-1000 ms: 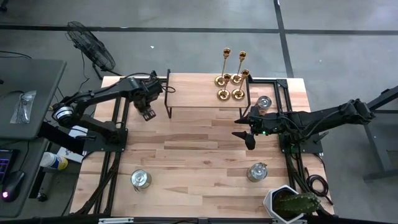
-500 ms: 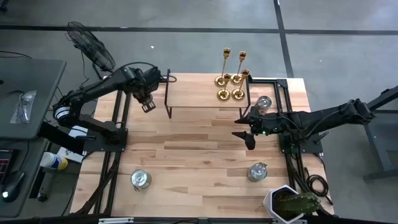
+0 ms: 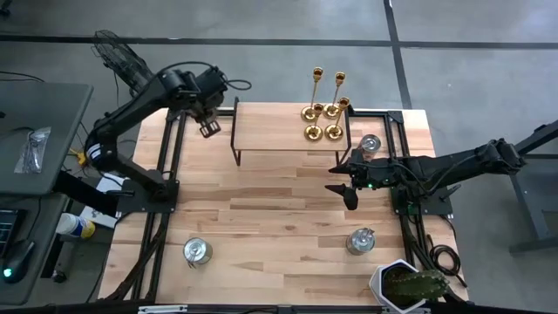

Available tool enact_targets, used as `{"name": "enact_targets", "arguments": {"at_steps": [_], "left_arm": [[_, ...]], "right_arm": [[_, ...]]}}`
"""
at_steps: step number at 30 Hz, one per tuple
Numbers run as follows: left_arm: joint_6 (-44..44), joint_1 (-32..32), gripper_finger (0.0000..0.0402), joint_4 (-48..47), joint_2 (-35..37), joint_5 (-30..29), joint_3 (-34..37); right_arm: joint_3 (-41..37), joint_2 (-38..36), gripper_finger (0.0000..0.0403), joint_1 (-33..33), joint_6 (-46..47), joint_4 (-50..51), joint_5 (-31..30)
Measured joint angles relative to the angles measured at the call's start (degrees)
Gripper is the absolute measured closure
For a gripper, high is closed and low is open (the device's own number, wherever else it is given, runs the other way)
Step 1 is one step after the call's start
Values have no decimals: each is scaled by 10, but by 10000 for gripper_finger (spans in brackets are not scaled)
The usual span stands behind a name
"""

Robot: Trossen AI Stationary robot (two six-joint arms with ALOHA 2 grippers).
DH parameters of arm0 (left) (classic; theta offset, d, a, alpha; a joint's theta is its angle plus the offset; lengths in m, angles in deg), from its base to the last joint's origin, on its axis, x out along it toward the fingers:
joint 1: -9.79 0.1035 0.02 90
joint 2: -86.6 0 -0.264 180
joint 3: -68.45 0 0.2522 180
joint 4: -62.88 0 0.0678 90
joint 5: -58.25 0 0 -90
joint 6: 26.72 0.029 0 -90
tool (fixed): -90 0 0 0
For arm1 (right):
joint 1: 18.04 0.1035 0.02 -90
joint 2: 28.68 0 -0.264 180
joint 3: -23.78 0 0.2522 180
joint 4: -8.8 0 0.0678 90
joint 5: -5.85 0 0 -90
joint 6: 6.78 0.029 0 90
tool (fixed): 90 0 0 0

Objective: Pick & Place candle stick holders
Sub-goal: Put the silver scented candle on the shelf

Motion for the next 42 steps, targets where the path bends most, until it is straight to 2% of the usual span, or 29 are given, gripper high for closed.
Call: {"name": "enact_targets", "arguments": {"at_steps": [12,22,30,42], "left_arm": [[3,-34,401,-23,-86,-1,-153],[30,-68,401,-20,-167,-2,-237],[30,-76,401,-12,-217,-6,-269],[31,-79,401,8,-235,4,-272]], "right_arm": [[0,0,125,0,0,0,0],[0,0,125,0,0,0,0],[0,0,125,0,0,0,0],[0,0,125,0,0,0,0]]}}
